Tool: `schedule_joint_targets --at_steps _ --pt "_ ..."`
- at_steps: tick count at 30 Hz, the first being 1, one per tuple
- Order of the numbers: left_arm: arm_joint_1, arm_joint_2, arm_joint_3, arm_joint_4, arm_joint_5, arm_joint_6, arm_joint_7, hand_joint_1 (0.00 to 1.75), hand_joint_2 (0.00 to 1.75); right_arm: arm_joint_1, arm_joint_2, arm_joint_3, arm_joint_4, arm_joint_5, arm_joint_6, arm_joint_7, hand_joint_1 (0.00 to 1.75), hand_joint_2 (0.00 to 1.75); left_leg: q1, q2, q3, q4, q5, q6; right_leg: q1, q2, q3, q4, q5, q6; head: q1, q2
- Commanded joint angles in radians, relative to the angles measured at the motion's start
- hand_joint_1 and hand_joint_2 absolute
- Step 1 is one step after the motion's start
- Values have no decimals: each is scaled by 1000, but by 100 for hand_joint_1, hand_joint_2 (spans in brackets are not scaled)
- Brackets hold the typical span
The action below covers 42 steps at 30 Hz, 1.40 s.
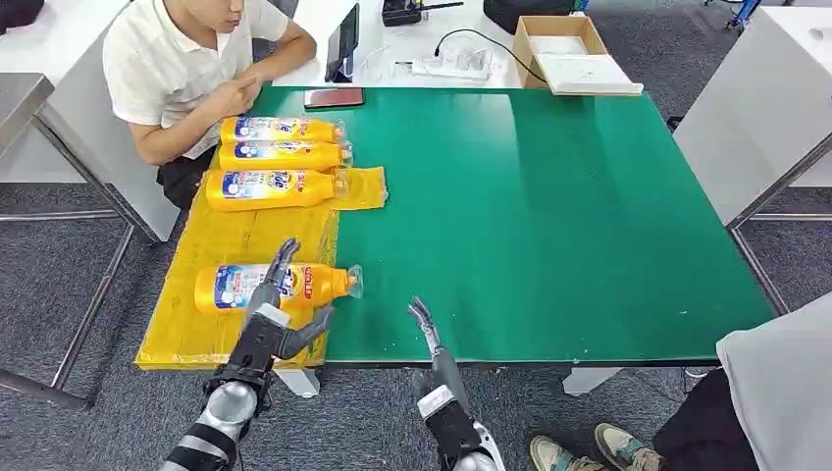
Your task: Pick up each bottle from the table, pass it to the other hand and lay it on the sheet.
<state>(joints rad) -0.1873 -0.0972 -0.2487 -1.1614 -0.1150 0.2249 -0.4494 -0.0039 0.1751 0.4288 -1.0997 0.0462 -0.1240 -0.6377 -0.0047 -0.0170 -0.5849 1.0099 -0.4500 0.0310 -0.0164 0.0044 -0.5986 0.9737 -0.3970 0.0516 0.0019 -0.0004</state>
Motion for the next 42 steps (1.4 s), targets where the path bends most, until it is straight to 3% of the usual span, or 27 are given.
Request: schedule_joint_targets --at_steps 1,6,9,11,13,15,18,19,20,22,25,26,33,36,37,42 --pt "124 -63 -51 -324 366 -85 17 0 175 77 -13 -10 -242 -131 96 -60 0 0 0 1 -1 2 -2 -1 1 -1 -1 2 -2 -1 0 0" --pt "165 -64 -69 -403 387 -47 -4 0 175 85 -12 -1 -320 -102 30 -60 0 0 1 2 -1 1 -3 -2 1 0 -2 1 -2 -2 0 0" --pt "222 -65 -59 -461 399 -32 -25 0 175 77 -19 10 -245 -176 37 -10 0 0 1 4 1 0 -3 -2 1 2 0 0 -2 -2 0 0" --pt "255 -66 -46 -495 401 -21 -32 0 175 80 -9 -12 -208 -282 56 98 0 0 0 3 0 -1 -2 -2 1 1 -1 -1 -1 -1 0 0" --pt "299 -68 -34 -543 402 -7 -37 0 175 77 -10 -15 -194 -244 -76 112 0 0 1 4 1 -1 -3 -2 1 2 0 -1 -1 -2 0 0" --pt "308 -67 -34 -550 402 -4 -37 0 175 74 -13 -9 -193 -233 -95 109 0 0 1 6 2 -1 -3 -3 2 3 1 -1 -1 -2 0 0" --pt "334 -82 -23 -553 390 59 -23 0 175 64 9 -19 -173 -119 -327 177 0 0 1 4 1 0 -3 -2 2 2 0 -1 -2 -2 0 0" --pt "343 -87 -22 -543 387 87 -13 0 175 60 12 -18 -177 -128 -355 194 0 0 1 4 1 -1 -2 -2 1 2 -1 -1 -1 -2 0 0" --pt "344 -90 -21 -528 376 113 -5 0 175 67 25 -43 -194 -159 -373 183 0 0 1 5 0 -1 -2 -2 1 3 -1 -1 -1 -2 0 0" --pt "335 -90 -42 -496 351 161 -17 0 175 99 53 -114 -312 -196 -485 24 0 0 1 3 0 -1 -2 -2 1 1 -1 0 -1 -2 0 0" --pt "342 -93 -58 -478 353 216 -11 0 175 136 33 -115 -437 -100 -574 70 0 0 0 1 -2 0 -2 -2 0 -1 -3 1 -2 -2 0 0" --pt "346 -93 -63 -481 352 229 -22 0 175 141 37 -133 -446 -31 -574 73 0 0 0 1 -3 0 -1 -2 0 -1 -4 0 -1 -1 0 0" --pt "349 -90 -65 -490 352 236 -23 0 175 137 34 -144 -427 -32 -569 70 0 0 0 1 0 -1 -2 -2 1 -1 -1 0 -2 -2 0 0" --pt "360 -83 -76 -497 329 254 -44 0 175 155 29 -161 -430 -92 -507 93 0 0 1 2 1 -1 -2 -3 1 0 -1 -1 -1 -2 0 0" --pt "367 -73 -86 -496 300 269 -58 0 175 159 8 -153 -422 -74 -481 128 0 175 1 1 0 -1 -2 -2 1 -1 0 -1 -2 -2 0 0" --pt "370 -69 -69 -416 286 326 -29 0 175 195 14 -186 -429 -100 -389 131 0 175 0 2 3 -2 -2 -2 1 0 1 -2 -2 -2 0 0"
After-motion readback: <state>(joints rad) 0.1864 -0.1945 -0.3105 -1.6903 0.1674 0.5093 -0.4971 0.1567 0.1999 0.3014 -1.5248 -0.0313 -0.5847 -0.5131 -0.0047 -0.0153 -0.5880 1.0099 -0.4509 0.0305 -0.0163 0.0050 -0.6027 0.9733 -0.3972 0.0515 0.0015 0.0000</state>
